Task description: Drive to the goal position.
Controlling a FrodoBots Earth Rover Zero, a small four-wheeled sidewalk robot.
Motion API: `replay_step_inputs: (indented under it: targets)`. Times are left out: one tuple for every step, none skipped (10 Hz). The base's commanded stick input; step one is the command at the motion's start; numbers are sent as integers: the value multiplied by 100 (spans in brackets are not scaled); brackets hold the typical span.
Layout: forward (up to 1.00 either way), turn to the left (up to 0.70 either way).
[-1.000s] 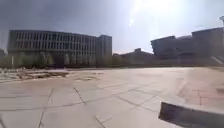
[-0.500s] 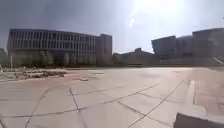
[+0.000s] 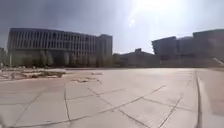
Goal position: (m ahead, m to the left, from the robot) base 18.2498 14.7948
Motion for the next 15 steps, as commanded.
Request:
replay_step_inputs:
  targets:
    - [70,1]
    - [70,1]
    - [70,1]
    - [70,1]
    - [70,1]
    - [70,1]
    - [70,1]
    - [70,1]
    - [70,1]
    - [70,1]
    - [70,1]
    - [70,1]
    - [70,1]
    - [70,1]
    - [70,1]
